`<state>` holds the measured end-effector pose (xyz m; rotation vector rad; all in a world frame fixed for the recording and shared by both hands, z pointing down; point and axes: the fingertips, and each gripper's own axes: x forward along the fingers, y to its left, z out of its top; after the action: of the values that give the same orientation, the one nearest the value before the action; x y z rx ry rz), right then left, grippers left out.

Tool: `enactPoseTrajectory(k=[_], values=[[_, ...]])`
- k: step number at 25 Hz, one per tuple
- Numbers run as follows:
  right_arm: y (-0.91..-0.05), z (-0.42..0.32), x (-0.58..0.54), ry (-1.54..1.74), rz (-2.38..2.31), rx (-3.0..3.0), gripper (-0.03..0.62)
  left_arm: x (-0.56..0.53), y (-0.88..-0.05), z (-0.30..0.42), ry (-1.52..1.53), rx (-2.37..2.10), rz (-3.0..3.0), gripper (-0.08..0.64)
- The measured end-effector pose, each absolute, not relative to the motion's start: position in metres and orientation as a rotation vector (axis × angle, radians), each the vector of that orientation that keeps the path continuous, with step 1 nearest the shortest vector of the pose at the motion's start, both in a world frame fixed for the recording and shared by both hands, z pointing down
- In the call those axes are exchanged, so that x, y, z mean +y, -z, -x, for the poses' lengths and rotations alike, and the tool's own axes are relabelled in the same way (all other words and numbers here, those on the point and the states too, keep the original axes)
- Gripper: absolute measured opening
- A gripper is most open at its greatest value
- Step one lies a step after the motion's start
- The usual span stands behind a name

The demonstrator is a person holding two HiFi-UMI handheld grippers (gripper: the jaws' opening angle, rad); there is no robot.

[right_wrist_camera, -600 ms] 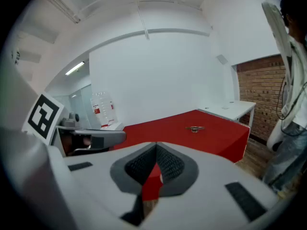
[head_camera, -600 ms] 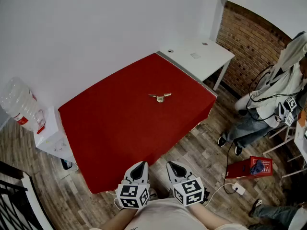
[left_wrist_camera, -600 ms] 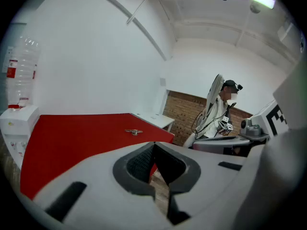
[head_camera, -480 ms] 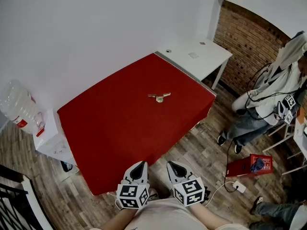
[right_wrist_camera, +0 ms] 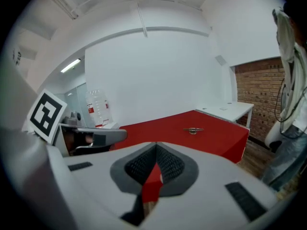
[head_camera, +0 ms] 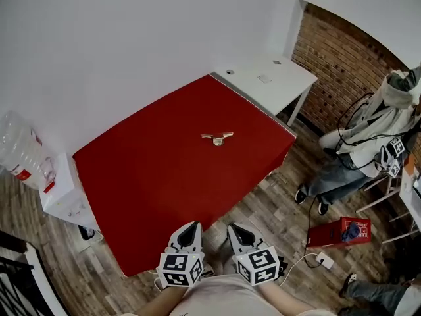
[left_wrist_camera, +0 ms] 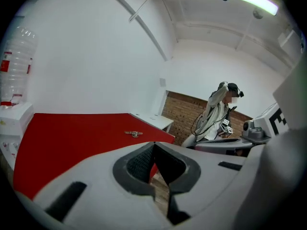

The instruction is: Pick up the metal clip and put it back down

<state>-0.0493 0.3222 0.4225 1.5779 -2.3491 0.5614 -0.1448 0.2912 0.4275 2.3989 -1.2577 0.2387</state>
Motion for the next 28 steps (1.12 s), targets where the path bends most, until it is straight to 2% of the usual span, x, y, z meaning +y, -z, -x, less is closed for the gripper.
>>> enactPoseTrajectory(k=[10, 17, 28], values=[[-0.441, -0.006, 0.199, -0.55, -1.465, -2.402, 0.005, 0.181, -0.449, 0.099, -0.28, -1.361, -2.308, 0.006], [-0.429, -0.057, 0.11, -0.502, -1.38, -2.445, 0.005, 0.097, -0.429, 0.049, -0.237, -1.444, -2.285, 0.006], [-0.435, -0.076, 0.055, -0.533, -1.341, -2.462, 0.005, 0.044, -0.431, 0.029, -0.266, -1.487, -2.246, 0.006]])
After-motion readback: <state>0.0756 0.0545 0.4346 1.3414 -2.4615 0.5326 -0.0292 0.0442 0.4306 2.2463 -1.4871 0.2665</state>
